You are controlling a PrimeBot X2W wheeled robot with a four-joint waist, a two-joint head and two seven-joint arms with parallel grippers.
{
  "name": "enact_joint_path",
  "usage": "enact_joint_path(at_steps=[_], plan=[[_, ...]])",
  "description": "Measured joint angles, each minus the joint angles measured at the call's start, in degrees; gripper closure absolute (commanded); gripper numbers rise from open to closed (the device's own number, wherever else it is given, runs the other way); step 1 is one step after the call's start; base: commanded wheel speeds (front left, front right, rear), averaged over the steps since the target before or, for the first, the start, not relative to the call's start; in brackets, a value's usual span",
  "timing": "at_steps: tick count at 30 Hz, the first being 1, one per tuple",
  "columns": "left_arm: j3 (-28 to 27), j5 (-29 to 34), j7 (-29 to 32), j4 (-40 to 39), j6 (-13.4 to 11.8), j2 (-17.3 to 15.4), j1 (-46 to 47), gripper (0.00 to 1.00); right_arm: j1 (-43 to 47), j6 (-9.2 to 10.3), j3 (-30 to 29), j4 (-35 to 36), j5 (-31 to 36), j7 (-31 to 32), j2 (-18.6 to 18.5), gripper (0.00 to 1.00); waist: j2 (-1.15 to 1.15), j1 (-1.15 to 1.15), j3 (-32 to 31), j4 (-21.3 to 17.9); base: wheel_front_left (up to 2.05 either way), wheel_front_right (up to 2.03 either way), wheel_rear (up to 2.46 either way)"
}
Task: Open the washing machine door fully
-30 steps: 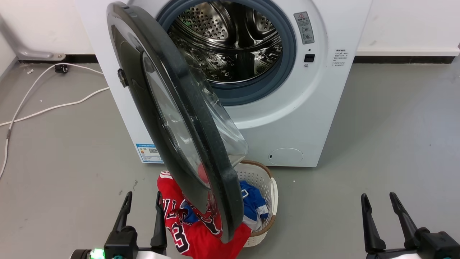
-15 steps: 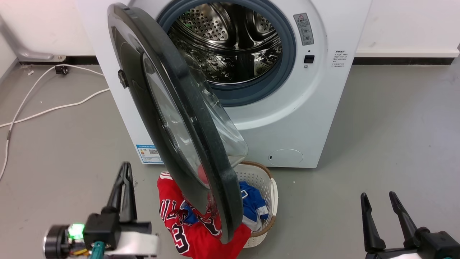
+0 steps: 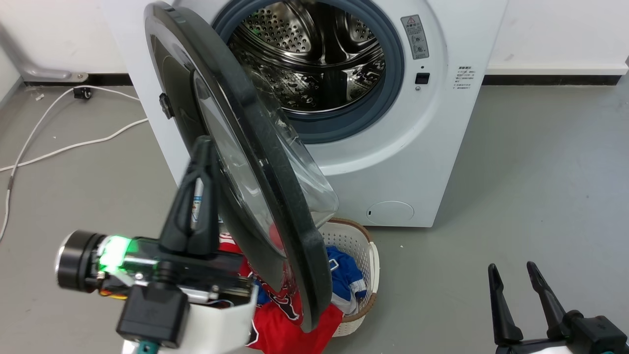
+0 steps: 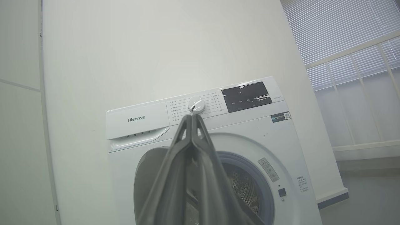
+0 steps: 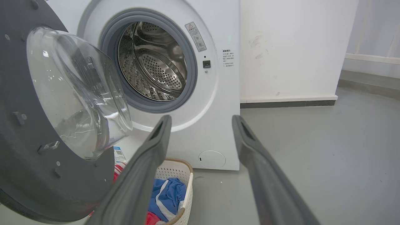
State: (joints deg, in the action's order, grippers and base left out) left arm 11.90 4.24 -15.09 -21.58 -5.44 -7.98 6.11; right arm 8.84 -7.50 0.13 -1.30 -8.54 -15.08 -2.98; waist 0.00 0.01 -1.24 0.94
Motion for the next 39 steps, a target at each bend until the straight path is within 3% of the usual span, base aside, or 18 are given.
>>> enact_joint_path(at_steps=[11, 24, 39], plan=[[11.9, 0.5, 0.0, -4.7, 2.1, 1.0, 4.9, 1.0, -0.1, 0.0, 0.5, -0.1, -0.1, 0.0, 0.0, 0.0, 0.0, 0.0, 0.3, -0.1, 0.0, 0.0, 0.0], [24.7, -1.5, 0.0, 0.3, 4.5, 2.8, 7.4, 1.0, -0.7, 0.0, 1.6, -0.2, -0.1, 0.0, 0.0, 0.0, 0.0, -0.01, 1.2, -0.8, 0.0, 0.0, 0.0], [30.6, -3.6, 0.0, 6.9, 4.7, 2.9, 6.4, 1.0, -2.2, 0.0, 2.4, -0.2, 0.0, 0.0, 0.0, 0.0, 0.0, 0.0, 3.9, -1.2, 0.0, 0.0, 0.0]])
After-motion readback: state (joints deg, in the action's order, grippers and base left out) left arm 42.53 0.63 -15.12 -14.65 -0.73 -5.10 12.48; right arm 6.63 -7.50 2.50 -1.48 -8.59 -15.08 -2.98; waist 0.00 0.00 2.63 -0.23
